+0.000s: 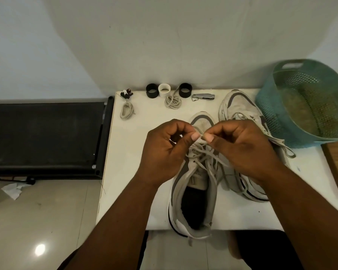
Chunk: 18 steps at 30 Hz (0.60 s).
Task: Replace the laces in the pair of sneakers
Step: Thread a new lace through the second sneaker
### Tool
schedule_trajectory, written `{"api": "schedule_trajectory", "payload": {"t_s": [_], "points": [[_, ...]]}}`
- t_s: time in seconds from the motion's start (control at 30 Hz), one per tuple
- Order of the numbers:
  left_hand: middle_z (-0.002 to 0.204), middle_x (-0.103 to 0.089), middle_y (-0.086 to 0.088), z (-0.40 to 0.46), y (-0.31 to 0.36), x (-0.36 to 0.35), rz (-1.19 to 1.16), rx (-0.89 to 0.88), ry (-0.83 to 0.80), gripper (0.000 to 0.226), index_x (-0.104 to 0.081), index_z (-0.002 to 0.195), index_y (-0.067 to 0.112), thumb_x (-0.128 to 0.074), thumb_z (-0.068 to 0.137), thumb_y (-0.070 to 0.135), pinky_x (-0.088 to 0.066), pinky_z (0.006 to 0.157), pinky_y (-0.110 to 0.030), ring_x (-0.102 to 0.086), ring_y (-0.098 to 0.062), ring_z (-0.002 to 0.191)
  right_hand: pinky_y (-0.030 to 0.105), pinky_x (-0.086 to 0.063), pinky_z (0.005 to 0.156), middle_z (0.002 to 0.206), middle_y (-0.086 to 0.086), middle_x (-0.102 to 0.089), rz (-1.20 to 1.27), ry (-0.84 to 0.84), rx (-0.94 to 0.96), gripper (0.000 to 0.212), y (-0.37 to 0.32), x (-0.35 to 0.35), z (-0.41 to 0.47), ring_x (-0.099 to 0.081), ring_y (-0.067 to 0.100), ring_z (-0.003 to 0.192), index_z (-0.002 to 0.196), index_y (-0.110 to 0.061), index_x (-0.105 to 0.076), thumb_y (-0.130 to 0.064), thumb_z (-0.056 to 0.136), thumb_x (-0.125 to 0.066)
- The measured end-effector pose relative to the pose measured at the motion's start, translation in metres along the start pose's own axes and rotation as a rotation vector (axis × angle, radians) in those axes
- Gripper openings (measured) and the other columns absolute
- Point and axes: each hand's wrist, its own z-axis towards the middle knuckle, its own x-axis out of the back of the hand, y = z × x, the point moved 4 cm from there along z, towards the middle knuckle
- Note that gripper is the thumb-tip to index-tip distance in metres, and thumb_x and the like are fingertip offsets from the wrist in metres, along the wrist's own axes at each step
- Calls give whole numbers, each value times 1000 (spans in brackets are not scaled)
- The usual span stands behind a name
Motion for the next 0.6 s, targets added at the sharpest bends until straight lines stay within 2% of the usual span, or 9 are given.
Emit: {"api": "schedule_trajectory", "payload": {"t_s": [0.07, 0.13, 0.2, 0.27, 0.33, 0.4, 0.47, 0.5, 0.6], "points": [[80, -69, 17, -1, -1, -3, 17, 17, 3, 16, -67, 89, 32, -75, 93, 19, -47, 63, -18, -58, -7, 62, 16, -51, 57, 70, -12, -70, -182, 85, 18, 13, 2, 5, -1, -64, 5, 62, 84, -30, -75, -22, 93, -71], [75, -67, 10, -3, -7, -3, 26, 68, -3, 15, -66, 87, 29, -78, 92, 20, -45, 58, -19, -52, -6, 55, 12, -45, 60, 73, -13, -65, -361, 430, 105, 12, -1, 22, -5, -59, 6, 66, 88, -25, -71, -25, 98, -63], [68, -64, 11, -4, -17, -1, 97, 129, -62, 17, -64, 83, 29, -78, 89, 21, -44, 56, -20, -50, -5, 52, 15, -40, 67, 79, -1, -59, -473, 824, 276, 18, -9, 41, -16, -51, 12, 72, 92, -10, -67, -20, 102, -57], [62, -61, 15, -5, -25, 0, 234, 202, -150, 19, -62, 76, 30, -75, 82, 17, -43, 56, -19, -51, -3, 51, 22, -36, 70, 80, 8, -57, -500, 942, 388, 21, -12, 48, -22, -49, 18, 77, 92, -2, -65, -16, 104, -55], [57, -59, 16, -8, -29, -2, 332, 264, -216, 20, -61, 71, 28, -74, 76, 13, -41, 56, -18, -52, -3, 51, 21, -34, 72, 81, 6, -58, -532, 818, 442, 17, -15, 37, -21, -47, 14, 78, 91, -6, -66, -16, 102, -58], [55, -57, 15, -10, -28, -6, 376, 277, -237, 20, -59, 67, 27, -75, 74, 17, -40, 55, -18, -52, -4, 51, 15, -36, 71, 82, -6, -59, -509, 489, 398, 12, -13, 15, -12, -47, 6, 75, 90, -16, -69, -23, 97, -62], [54, -55, 13, -9, -27, -8, 402, 252, -217, 21, -56, 64, 25, -73, 73, 32, -39, 52, -21, -49, -6, 50, 21, -46, 71, 82, -13, -63, -475, 137, 302, 14, -1, -8, -4, -55, 3, 76, 89, -23, -72, -31, 93, -63], [53, -54, 14, -9, -26, -9, 416, 243, -201, 24, -55, 63, 24, -70, 73, 40, -37, 51, -20, -48, -6, 50, 25, -49, 73, 83, -15, -65, -457, 22, 269, 13, 7, -16, -2, -59, 2, 79, 88, -25, -73, -32, 92, -63], [54, -54, 20, -9, -28, -12, 451, 252, -187, 27, -52, 60, 26, -67, 70, 47, -35, 51, -21, -49, -6, 51, 22, -51, 83, 96, -13, -71, -392, -106, 170, 6, 23, -21, 1, -64, 2, 95, 87, -27, -73, -24, 92, -70]]}}
